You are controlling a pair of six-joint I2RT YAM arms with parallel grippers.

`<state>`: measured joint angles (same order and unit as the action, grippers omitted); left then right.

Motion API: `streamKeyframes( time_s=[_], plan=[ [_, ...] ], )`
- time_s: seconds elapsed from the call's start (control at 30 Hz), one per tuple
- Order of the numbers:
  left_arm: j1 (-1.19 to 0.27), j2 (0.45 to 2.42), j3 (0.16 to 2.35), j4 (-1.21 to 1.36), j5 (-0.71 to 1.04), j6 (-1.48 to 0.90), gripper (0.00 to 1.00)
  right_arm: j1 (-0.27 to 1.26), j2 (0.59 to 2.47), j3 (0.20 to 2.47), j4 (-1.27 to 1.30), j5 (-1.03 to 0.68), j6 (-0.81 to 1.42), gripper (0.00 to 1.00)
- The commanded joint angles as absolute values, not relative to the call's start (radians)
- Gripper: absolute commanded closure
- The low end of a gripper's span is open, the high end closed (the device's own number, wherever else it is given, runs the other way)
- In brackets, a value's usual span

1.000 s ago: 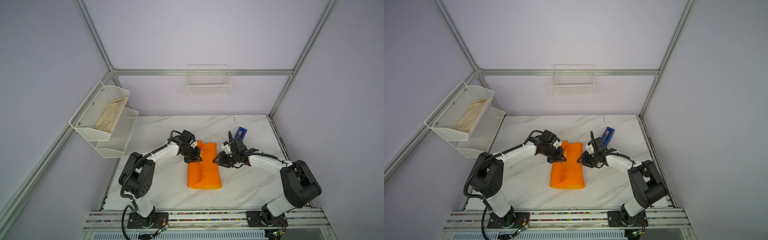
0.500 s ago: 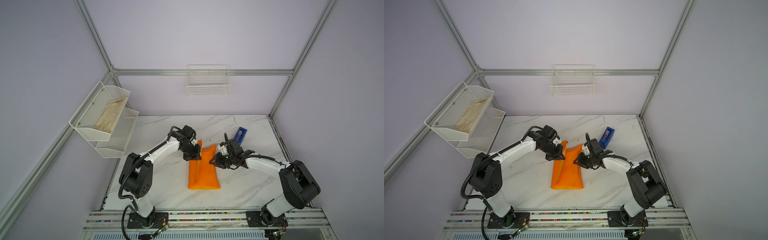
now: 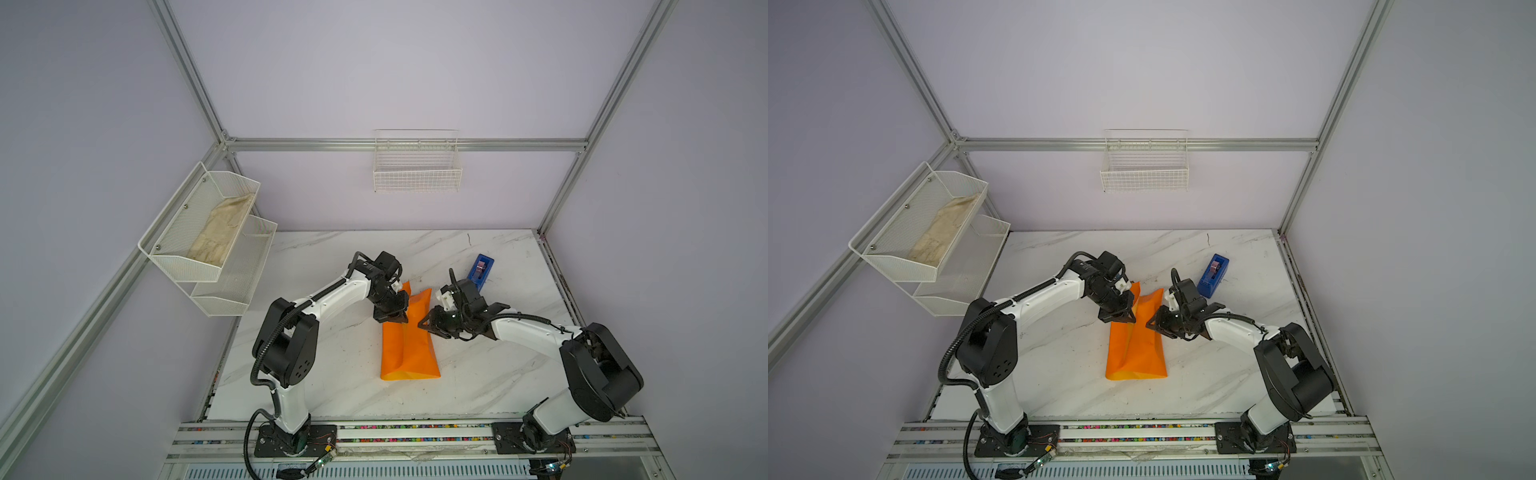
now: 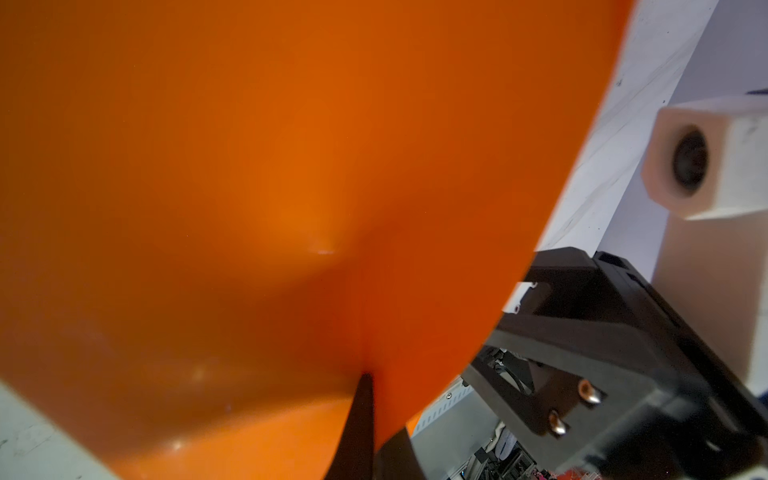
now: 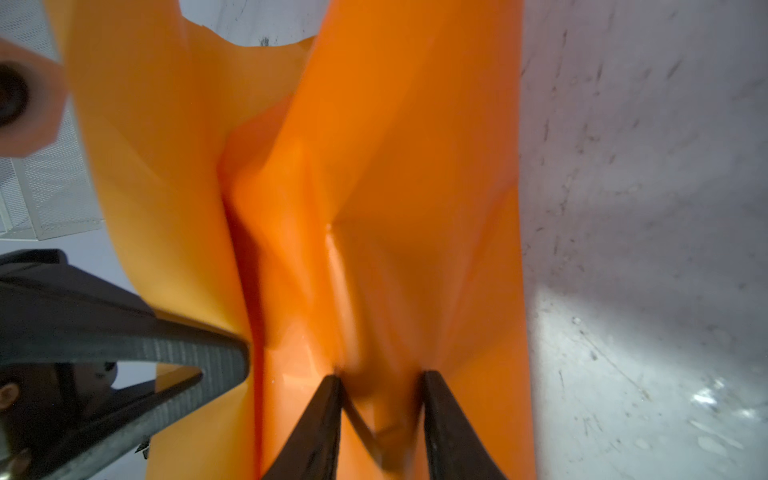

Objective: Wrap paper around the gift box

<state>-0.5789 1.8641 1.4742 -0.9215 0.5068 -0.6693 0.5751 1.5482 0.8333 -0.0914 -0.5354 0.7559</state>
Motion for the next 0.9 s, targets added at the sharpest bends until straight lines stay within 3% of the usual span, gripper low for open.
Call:
streamKeyframes(
  time_s=[0.0, 0.17, 0.47, 0.67, 0.87],
  plan=[
    [-0.619, 1.884, 1.569, -0.881, 0.579, -0.674, 1.00, 0.589, 1.549, 0.805, -0.114, -0.511, 0.770, 0.65],
    [-0.626, 1.920, 1.526, -0.847, 0.575, -0.678, 1.00, 0.589, 1.526, 0.803, -0.124, -0.513, 0.770, 0.64],
    [-0.623, 1.928, 1.476, -0.830, 0.547, -0.670, 1.00, 0.489, 1.416, 0.787, -0.184, -0.490, 0.762, 0.53],
    [-0.624, 1.928, 1.498, -0.830, 0.543, -0.667, 1.00, 0.467, 1.442, 0.761, -0.151, -0.607, 0.704, 0.46],
    [-0.617, 1.928, 1.503, -0.828, 0.541, -0.660, 1.00, 0.486, 1.431, 0.702, -0.021, -0.700, 0.791, 0.47]
  ],
)
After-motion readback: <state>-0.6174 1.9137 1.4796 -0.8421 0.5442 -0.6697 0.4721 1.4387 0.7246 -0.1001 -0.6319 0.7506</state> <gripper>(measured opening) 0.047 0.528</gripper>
